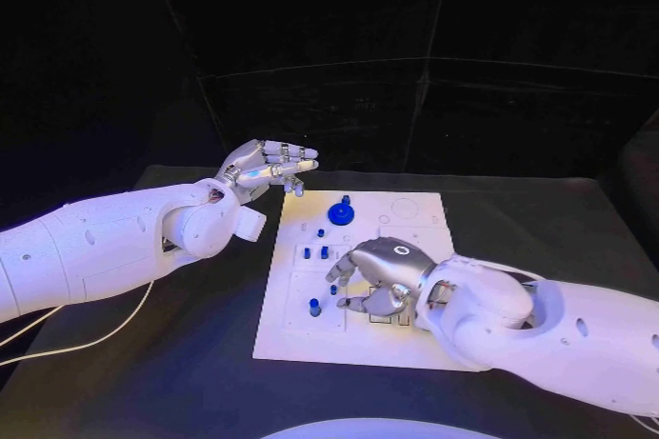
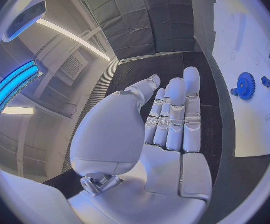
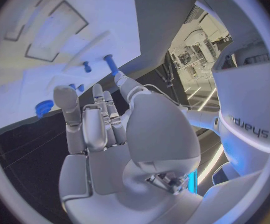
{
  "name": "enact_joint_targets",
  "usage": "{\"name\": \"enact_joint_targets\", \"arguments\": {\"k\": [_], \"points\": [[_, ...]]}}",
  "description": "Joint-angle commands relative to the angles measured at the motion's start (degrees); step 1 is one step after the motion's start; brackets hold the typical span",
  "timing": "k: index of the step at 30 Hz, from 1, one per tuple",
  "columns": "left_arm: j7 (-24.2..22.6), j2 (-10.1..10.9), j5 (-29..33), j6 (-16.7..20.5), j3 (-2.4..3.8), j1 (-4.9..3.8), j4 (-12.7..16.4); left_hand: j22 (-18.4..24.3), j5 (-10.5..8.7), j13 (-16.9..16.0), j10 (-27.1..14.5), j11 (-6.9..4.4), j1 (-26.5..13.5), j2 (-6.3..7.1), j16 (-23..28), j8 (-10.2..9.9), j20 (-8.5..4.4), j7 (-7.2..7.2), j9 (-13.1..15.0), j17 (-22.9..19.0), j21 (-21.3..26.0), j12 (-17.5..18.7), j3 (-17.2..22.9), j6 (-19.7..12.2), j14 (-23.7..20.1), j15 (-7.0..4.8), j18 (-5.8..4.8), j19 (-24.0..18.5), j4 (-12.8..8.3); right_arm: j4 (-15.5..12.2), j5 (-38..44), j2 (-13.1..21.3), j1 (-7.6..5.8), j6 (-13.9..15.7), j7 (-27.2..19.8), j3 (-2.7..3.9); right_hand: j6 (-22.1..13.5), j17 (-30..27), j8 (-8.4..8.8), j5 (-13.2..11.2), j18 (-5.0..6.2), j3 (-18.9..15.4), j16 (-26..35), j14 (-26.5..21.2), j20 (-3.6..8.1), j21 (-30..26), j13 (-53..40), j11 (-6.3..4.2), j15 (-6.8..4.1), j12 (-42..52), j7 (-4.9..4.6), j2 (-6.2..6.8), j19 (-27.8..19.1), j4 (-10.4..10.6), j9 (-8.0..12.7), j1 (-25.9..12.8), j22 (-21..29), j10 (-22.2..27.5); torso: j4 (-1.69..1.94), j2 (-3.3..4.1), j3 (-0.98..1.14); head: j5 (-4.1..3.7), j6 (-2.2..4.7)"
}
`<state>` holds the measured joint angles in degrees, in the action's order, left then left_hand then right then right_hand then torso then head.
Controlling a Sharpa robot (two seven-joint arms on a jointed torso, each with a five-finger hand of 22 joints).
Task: Assemble the parts on the task board
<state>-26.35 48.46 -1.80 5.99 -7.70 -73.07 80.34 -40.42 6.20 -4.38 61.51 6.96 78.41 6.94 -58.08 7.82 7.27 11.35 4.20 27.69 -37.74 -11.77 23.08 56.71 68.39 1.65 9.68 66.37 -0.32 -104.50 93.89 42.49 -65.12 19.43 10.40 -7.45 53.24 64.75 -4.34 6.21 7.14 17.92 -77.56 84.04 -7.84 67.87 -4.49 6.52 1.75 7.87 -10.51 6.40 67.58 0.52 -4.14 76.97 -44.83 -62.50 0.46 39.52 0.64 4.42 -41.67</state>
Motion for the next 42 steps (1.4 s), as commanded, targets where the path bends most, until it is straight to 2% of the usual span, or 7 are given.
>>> {"name": "enact_joint_targets", "arguments": {"k": [1,8,16,18,25,32,42], "points": [[-0.21,0.11,0.18,-0.69,0.04,-0.07,0.05,0.06,0.19,0.01,-0.30,-0.03,-0.10,-0.40,0.00,-0.01,0.15,-0.16,-0.07,-0.07,0.28,-0.30,-0.45,-0.40,-0.44,0.14,0.81,-0.18,0.03,-1.17,-14.48,4.04,-1.67,8.38,4.23,1.03,2.41,1.94,-0.93,0.44,0.88,-0.46,-1.19,1.77,0.92,0.97,-1.55,-1.49,-1.22,3.89,0.68,0.04,1.14,0.35,-0.33,-0.42,-1.74,-7.03,-0.16,-0.19,-0.07,-0.81,0.45],[-0.10,0.22,0.18,-0.47,0.02,-0.07,-0.08,0.12,0.16,0.00,-0.37,0.01,-0.28,-0.40,-0.02,0.02,0.19,-0.13,-0.07,-0.12,0.34,-0.39,-0.64,-0.45,-0.50,0.18,0.79,-0.21,0.12,-3.29,-25.20,12.69,-3.63,8.70,8.99,1.75,5.36,6.57,-2.72,3.13,0.02,-4.09,-3.90,2.84,3.29,3.63,-7.23,-4.23,-3.67,11.36,3.21,1.18,3.98,2.70,-0.68,-3.19,-6.32,-15.73,-0.51,-0.47,-0.15,-1.79,1.19],[-0.08,0.13,0.18,-0.52,0.00,-0.08,-0.23,0.17,0.11,-0.01,-0.41,0.02,-0.39,-0.38,-0.05,0.05,0.21,-0.12,-0.06,-0.14,0.37,-0.46,-0.78,-0.47,-0.53,0.21,0.79,-0.22,0.17,-4.46,-24.15,17.62,-3.94,4.08,14.31,1.77,7.48,7.08,-5.56,6.95,-0.36,-11.55,-4.41,2.94,4.73,4.74,-24.25,-5.59,-4.98,26.27,4.66,1.23,5.38,6.06,-2.38,-4.76,-8.66,-14.33,-0.42,-0.37,-0.10,-2.86,1.14],[-0.08,0.13,0.18,-0.50,-0.01,-0.08,-0.23,0.17,0.11,-0.01,-0.41,0.02,-0.39,-0.38,-0.05,0.05,0.21,-0.12,-0.06,-0.14,0.37,-0.46,-0.78,-0.47,-0.53,0.21,0.79,-0.22,0.17,-4.73,-23.23,18.34,-3.83,3.04,15.59,1.53,7.45,7.63,-6.15,7.58,-0.62,-13.88,-4.73,3.02,4.73,5.06,-31.47,-5.66,-4.94,32.19,4.79,0.79,5.72,7.40,-2.96,-5.14,-9.38,-13.68,-0.41,-0.38,-0.14,-2.98,1.01],[-0.15,0.22,0.18,-0.57,-0.02,-0.08,-0.25,0.24,0.08,-0.05,-0.39,0.00,-0.55,-0.48,-0.09,0.16,0.25,-0.16,-0.02,-0.19,0.44,-0.62,-0.99,-0.40,-0.58,0.23,0.80,-0.24,0.29,-6.27,-18.96,20.09,-2.94,-0.54,20.13,-1.19,6.77,9.52,-7.71,8.25,-0.83,-21.15,-5.79,3.29,4.60,5.84,-44.90,-5.62,-4.83,42.16,4.95,0.25,6.38,12.78,-4.85,-6.59,-11.09,-13.38,-0.53,-0.42,-0.09,-3.64,0.75],[-0.24,0.21,0.18,-0.73,-0.05,-0.07,-0.32,0.36,0.12,-0.11,-0.33,-0.11,-0.53,-0.81,-0.16,0.39,0.25,-0.31,0.05,-0.27,0.52,-0.88,-1.10,-0.18,-0.64,0.18,0.82,-0.24,0.35,-6.67,-15.51,20.21,-2.16,-1.13,22.16,-1.78,6.75,9.89,-8.76,8.03,-0.84,-24.47,-5.97,3.30,4.69,5.85,-49.79,-5.77,-4.93,45.84,5.19,0.35,6.36,15.86,-5.99,-6.78,-11.21,-14.17,-0.55,-0.47,-0.05,-4.12,0.88],[-0.23,0.05,0.18,-0.97,-0.16,-0.06,-0.48,0.37,0.13,-0.12,-0.32,-0.12,-0.52,-0.85,-0.17,0.42,0.25,-0.32,0.06,-0.28,0.53,-0.92,-1.12,-0.16,-0.65,0.17,0.83,-0.24,0.36,-6.74,-14.09,19.51,-0.97,-1.99,23.58,-1.94,6.85,11.05,-9.77,8.52,-0.97,-26.69,-6.51,3.49,4.74,6.22,-53.80,-5.94,-5.03,48.97,5.38,-0.68,6.74,16.30,-7.00,-9.21,-12.05,-15.17,-0.45,-0.42,-0.06,-4.39,1.03]]}}
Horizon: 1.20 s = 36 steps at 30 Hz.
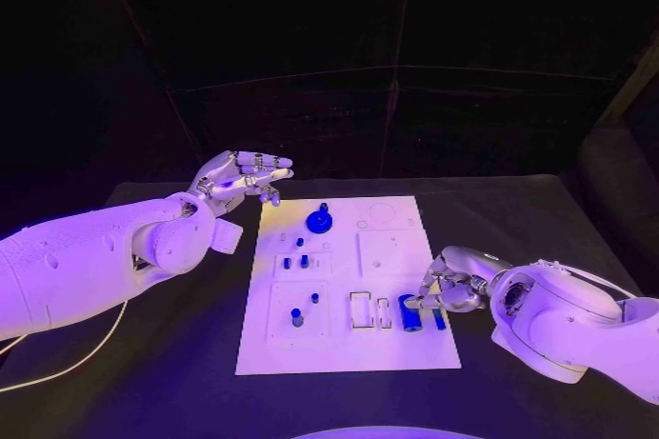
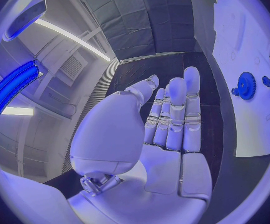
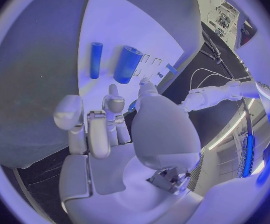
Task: Assemble the parts on the task board
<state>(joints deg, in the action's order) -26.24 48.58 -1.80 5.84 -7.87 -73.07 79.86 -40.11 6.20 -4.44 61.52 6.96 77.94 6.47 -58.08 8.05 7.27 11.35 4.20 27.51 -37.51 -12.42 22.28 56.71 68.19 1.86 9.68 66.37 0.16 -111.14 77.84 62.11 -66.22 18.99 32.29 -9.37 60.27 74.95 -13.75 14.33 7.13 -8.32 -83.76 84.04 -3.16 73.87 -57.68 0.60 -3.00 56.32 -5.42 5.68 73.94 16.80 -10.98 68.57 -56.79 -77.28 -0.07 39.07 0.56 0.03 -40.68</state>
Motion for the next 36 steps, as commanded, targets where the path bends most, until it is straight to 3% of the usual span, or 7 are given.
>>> {"name": "enact_joint_targets", "arguments": {"k": [1,5,19,23,31,36], "points": [[-0.33,-0.07,0.17,-0.83,-0.01,-0.06,-0.01,0.07,0.13,-0.06,-0.33,-0.12,-0.05,-0.38,-0.17,0.19,0.25,-0.32,0.05,-0.10,0.30,-0.27,-0.32,-0.16,-0.44,-0.03,0.84,-0.24,-0.12,-0.06,1.98,-0.20,0.28,-1.86,1.83,-0.02,0.02,0.92,-0.57,0.46,-0.97,-0.69,-0.34,3.50,0.08,0.25,-1.09,-0.06,-0.32,0.92,0.38,-0.19,0.41,0.03,-0.31,-1.48,-0.17,-0.55,0.07,0.05,0.00,0.04,-0.06],[-0.35,-0.07,0.17,-0.88,-0.07,-0.06,-0.01,0.07,0.13,-0.06,-0.33,-0.12,-0.05,-0.38,-0.17,0.19,0.25,-0.32,0.05,-0.10,0.30,-0.27,-0.32,-0.16,-0.44,-0.03,0.84,-0.24,-0.12,0.17,2.03,-0.73,0.80,-3.04,2.43,-0.03,0.62,1.28,-1.28,0.57,-0.98,-1.24,-0.51,3.55,0.19,0.32,-2.68,-0.29,-0.48,2.22,0.66,-0.61,0.45,0.04,-0.85,-2.93,-0.33,-1.03,0.01,0.08,0.00,0.12,-0.06],[-0.24,0.21,0.17,-0.69,-0.13,-0.06,0.15,0.11,0.11,-0.07,-0.35,-0.12,-0.15,-0.39,-0.20,0.24,0.25,-0.32,0.06,-0.13,0.33,-0.34,-0.45,-0.15,-0.47,-0.04,0.84,-0.24,-0.05,1.54,3.66,-2.06,1.29,-5.85,3.37,-0.04,0.98,1.61,-1.78,0.45,-1.03,-1.17,-0.66,3.60,0.33,0.44,-3.69,-0.48,-0.64,2.93,0.88,-1.20,0.53,-0.11,-1.30,-2.65,-0.60,-1.25,0.18,0.14,-0.07,0.17,-0.21],[-0.16,0.22,0.17,-0.68,-0.14,-0.06,0.14,0.12,0.11,-0.07,-0.36,-0.13,-0.15,-0.38,-0.20,0.24,0.25,-0.32,0.06,-0.14,0.34,-0.35,-0.48,-0.16,-0.48,-0.04,0.84,-0.25,-0.06,2.11,4.38,-2.73,1.37,-6.02,3.46,-0.05,0.84,1.86,-2.04,0.59,-1.06,-0.95,-0.77,3.62,0.44,0.49,-4.60,-0.55,-0.71,3.43,0.95,-1.70,0.54,-0.38,-1.68,-0.67,-0.76,-1.37,0.01,0.09,0.01,0.37,-0.19],[-0.12,0.22,0.17,-0.71,-0.15,-0.06,0.19,0.12,0.11,-0.07,-0.36,-0.13,-0.15,-0.38,-0.20,0.24,0.25,-0.32,0.06,-0.14,0.34,-0.35,-0.48,-0.16,-0.48,-0.04,0.84,-0.25,-0.06,2.85,5.44,-3.97,1.68,-5.79,4.02,-0.05,0.65,2.40,-2.40,1.03,-1.12,-0.93,-1.01,3.70,0.51,0.65,-5.98,-0.63,-0.78,4.23,0.99,-2.39,0.67,-0.90,-2.26,2.69,-1.15,-1.66,0.07,0.09,-0.05,0.44,-0.42],[-0.11,0.26,0.17,-0.75,-0.15,-0.06,0.24,0.12,0.11,-0.07,-0.36,-0.13,-0.15,-0.38,-0.20,0.24,0.25,-0.32,0.06,-0.14,0.34,-0.35,-0.48,-0.16,-0.48,-0.04,0.84,-0.25,-0.06,2.59,5.77,-3.94,1.75,-3.47,3.93,-0.05,0.86,2.98,-2.78,3.78,-1.22,-0.36,-1.26,3.80,0.60,0.97,-6.84,-0.75,-0.88,4.67,1.09,-3.94,0.96,-1.75,-2.70,5.65,-1.79,-1.90,0.10,0.08,-0.06,0.30,-0.50]]}}
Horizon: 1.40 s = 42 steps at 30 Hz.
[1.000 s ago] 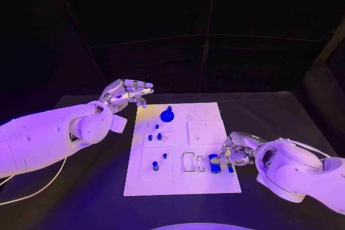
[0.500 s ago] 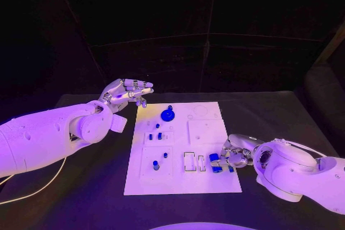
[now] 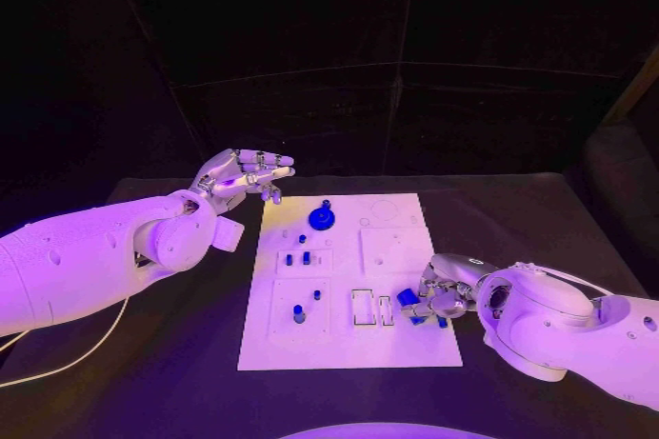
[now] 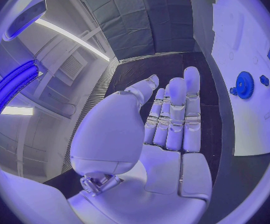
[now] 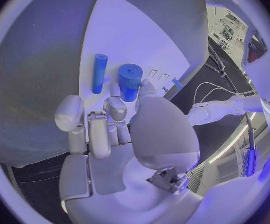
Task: Assemble the parts on the task board
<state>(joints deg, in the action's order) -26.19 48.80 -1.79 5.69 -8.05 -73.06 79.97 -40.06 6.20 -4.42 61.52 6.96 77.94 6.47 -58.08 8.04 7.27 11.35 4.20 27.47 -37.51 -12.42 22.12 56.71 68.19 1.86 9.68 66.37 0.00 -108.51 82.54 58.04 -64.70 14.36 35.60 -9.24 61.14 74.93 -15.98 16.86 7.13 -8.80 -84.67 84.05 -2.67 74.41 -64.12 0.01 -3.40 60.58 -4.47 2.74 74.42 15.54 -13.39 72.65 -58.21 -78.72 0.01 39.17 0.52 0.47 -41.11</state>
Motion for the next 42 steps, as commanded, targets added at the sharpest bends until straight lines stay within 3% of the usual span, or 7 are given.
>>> {"name": "enact_joint_targets", "arguments": {"k": [1,7,11,15,20,33,42], "points": [[-0.17,0.05,0.17,-0.61,0.04,-0.07,0.13,0.07,0.10,-0.09,-0.36,-0.13,-0.16,-0.38,-0.20,0.25,0.25,-0.31,0.06,-0.10,0.34,-0.35,-0.31,-0.16,-0.48,-0.04,0.84,-0.25,0.11,-0.25,1.01,0.31,0.24,2.08,0.46,-0.18,0.16,3.29,-0.69,1.93,-1.27,0.17,-0.48,3.85,0.14,0.57,-0.64,-0.20,-0.52,0.62,0.19,-1.29,0.63,-0.51,-0.40,1.85,-0.65,-0.59,0.03,-0.03,-0.02,-0.16,-0.08],[-0.20,0.06,0.17,-0.67,0.03,-0.07,0.12,0.09,0.11,-0.09,-0.39,-0.13,-0.13,-0.38,-0.21,0.26,0.25,-0.32,0.06,-0.12,0.37,-0.39,-0.36,-0.17,-0.51,-0.04,0.84,-0.26,0.08,-1.90,-0.96,1.74,0.24,9.18,-1.39,-0.16,0.74,4.66,-1.19,6.56,-1.51,-0.02,-1.11,4.10,0.40,1.36,-1.73,-0.57,-0.80,1.38,0.59,-2.33,1.37,-0.30,-0.94,2.86,-2.11,-1.20,0.06,-0.11,-0.06,-0.20,0.04],[-0.22,-0.01,0.17,-0.86,0.03,-0.07,0.06,0.11,0.10,-0.09,-0.44,-0.13,-0.12,-0.34,-0.22,0.25,0.25,-0.31,0.05,-0.13,0.38,-0.40,-0.41,-0.22,-0.53,-0.04,0.84,-0.27,0.06,-2.87,-3.35,2.24,0.23,15.59,-3.73,-0.15,1.06,5.44,-1.40,7.74,-1.68,-0.07,-1.45,4.24,0.51,1.86,-3.11,-0.73,-0.92,2.80,0.79,-3.19,1.82,0.17,-1.20,2.93,-3.04,-1.98,-0.02,-0.24,-0.08,-0.24,0.33],[-0.23,-0.08,0.17,-0.93,0.02,-0.07,0.02,0.16,0.09,-0.07,-0.59,-0.07,-0.20,-0.27,-0.26,0.20,0.26,-0.24,0.01,-0.16,0.41,-0.42,-0.57,-0.41,-0.55,-0.02,0.83,-0.27,0.08,-3.58,-5.54,2.25,0.22,17.73,-4.95,-0.14,1.13,5.61,-1.44,8.38,-1.69,-0.19,-1.54,4.27,0.57,1.95,-3.30,-0.80,-1.00,2.89,0.85,-3.45,1.86,0.39,-1.32,2.93,-3.16,-2.12,0.01,-0.13,-0.04,-0.26,0.51],[-0.25,-0.22,0.17,-1.00,0.01,-0.06,-0.02,0.16,0.09,-0.07,-0.59,-0.07,-0.20,-0.27,-0.26,0.20,0.26,-0.24,0.01,-0.16,0.41,-0.42,-0.57,-0.41,-0.55,-0.02,0.83,-0.27,0.08,-4.07,-7.83,1.08,0.20,16.81,-5.51,-0.12,1.11,5.51,-1.43,8.37,-1.67,-0.52,-1.50,4.24,0.60,1.90,-3.18,-0.77,-0.99,2.62,0.81,-3.60,1.77,0.80,-1.40,2.45,-3.04,-2.08,-0.02,-0.02,-0.01,-0.22,0.52],[-0.21,-0.46,0.17,-1.13,-0.04,-0.04,0.00,0.25,0.09,-0.07,-0.80,0.01,-0.47,-0.35,-0.34,0.18,0.30,-0.16,-0.02,-0.22,0.48,-0.50,-0.84,-0.62,-0.57,0.05,0.81,-0.26,0.28,-2.78,-9.35,-3.53,0.20,8.50,-3.76,-0.11,2.61,7.31,-2.05,7.38,-1.87,-1.87,-2.27,4.54,0.92,2.60,-3.17,-1.32,-1.39,2.19,1.48,-5.24,2.34,1.09,-2.44,0.07,-4.33,-2.90,-0.04,0.03,-0.05,0.07,0.44],[-0.20,-0.46,0.17,-1.14,-0.04,-0.04,0.09,0.29,0.09,-0.07,-0.85,0.02,-0.57,-0.39,-0.38,0.18,0.32,-0.15,-0.02,-0.24,0.51,-0.55,-0.94,-0.67,-0.58,0.07,0.80,-0.26,0.35,-1.29,-9.21,-5.72,0.20,7.35,-1.98,-0.11,3.07,7.96,-2.19,6.43,-1.93,-2.60,-2.54,4.64,1.09,2.81,-2.67,-1.52,-1.56,1.39,1.73,-5.87,2.49,1.05,-3.03,-0.98,-4.73,-3.09,0.02,-0.03,-0.05,0.12,0.28]]}}
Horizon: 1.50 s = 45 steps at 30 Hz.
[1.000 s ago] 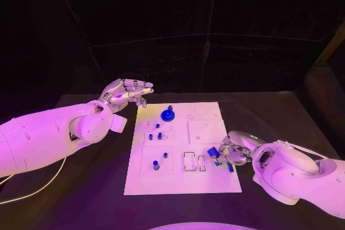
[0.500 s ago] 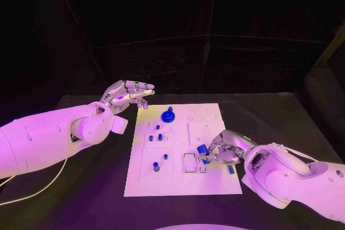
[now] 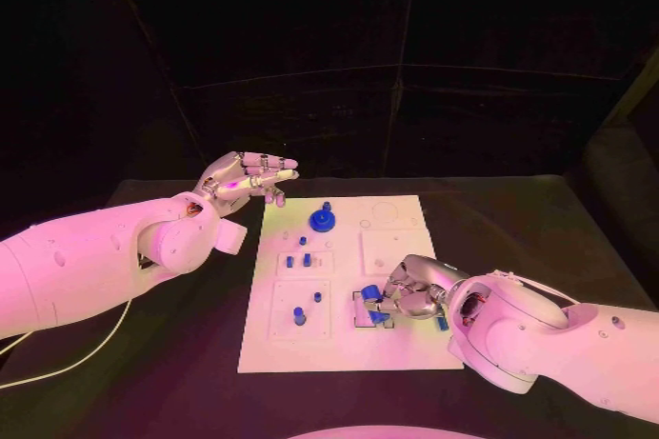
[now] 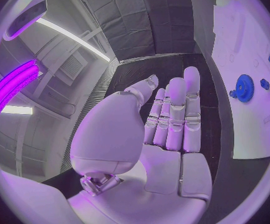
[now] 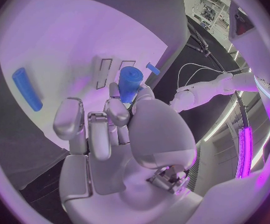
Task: Assemble the parts on the task board
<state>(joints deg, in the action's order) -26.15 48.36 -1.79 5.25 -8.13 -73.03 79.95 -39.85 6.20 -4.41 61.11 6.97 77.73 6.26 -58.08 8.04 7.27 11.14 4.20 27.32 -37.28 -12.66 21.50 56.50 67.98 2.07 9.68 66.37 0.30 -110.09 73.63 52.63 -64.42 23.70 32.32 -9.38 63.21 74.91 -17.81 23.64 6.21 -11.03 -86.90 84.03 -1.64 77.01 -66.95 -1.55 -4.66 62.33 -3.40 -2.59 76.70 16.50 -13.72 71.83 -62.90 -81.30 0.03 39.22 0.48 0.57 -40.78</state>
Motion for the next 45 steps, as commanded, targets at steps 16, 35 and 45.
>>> {"name": "enact_joint_targets", "arguments": {"k": [16,35,45], "points": [[-0.27,-0.01,0.17,-0.70,0.03,-0.08,0.12,0.12,0.09,-0.08,-0.49,0.03,-0.45,-0.20,-0.40,0.20,0.34,0.07,-0.02,-0.11,0.31,-0.36,-0.42,-0.49,-0.39,-0.12,0.80,-0.25,0.12,2.86,-0.02,-3.23,-0.07,-2.49,1.87,0.04,1.73,8.10,-0.76,-2.97,-1.00,-1.73,-0.34,4.65,0.31,0.22,-1.03,-0.28,-0.56,0.60,1.05,-1.12,0.12,0.06,-3.93,-1.29,-0.10,-1.14,-0.01,-0.05,-0.02,0.28,-0.06],[-0.31,0.11,0.17,-0.62,0.03,-0.08,0.22,0.12,0.09,-0.08,-0.49,0.03,-0.45,-0.20,-0.40,0.20,0.34,0.07,-0.02,-0.11,0.31,-0.36,-0.42,-0.49,-0.39,-0.12,0.80,-0.25,0.12,3.51,2.73,-4.09,-0.07,-2.12,1.75,0.04,1.51,7.48,-0.72,-20.57,-0.89,-6.73,0.01,4.49,0.35,-0.25,-1.36,-0.25,-0.56,-0.53,1.06,0.81,-0.35,0.24,-6.44,-8.85,0.40,-1.09,-0.02,-0.13,0.00,0.44,0.02],[-0.30,0.28,0.17,-0.57,0.03,-0.08,0.22,0.12,0.09,-0.08,-0.49,0.03,-0.45,-0.20,-0.40,0.20,0.34,0.07,-0.02,-0.11,0.31,-0.36,-0.42,-0.49,-0.39,-0.12,0.80,-0.25,0.12,-0.06,4.44,-0.94,-0.07,-2.13,-0.96,0.04,1.44,7.93,-0.72,-19.33,-0.95,-5.25,-0.13,4.59,0.35,-0.12,-2.05,-0.30,-0.59,-0.22,1.11,0.54,-0.15,-0.97,-7.43,-4.06,-0.04,-1.34,-0.05,-0.10,0.03,0.46,0.05]]}}
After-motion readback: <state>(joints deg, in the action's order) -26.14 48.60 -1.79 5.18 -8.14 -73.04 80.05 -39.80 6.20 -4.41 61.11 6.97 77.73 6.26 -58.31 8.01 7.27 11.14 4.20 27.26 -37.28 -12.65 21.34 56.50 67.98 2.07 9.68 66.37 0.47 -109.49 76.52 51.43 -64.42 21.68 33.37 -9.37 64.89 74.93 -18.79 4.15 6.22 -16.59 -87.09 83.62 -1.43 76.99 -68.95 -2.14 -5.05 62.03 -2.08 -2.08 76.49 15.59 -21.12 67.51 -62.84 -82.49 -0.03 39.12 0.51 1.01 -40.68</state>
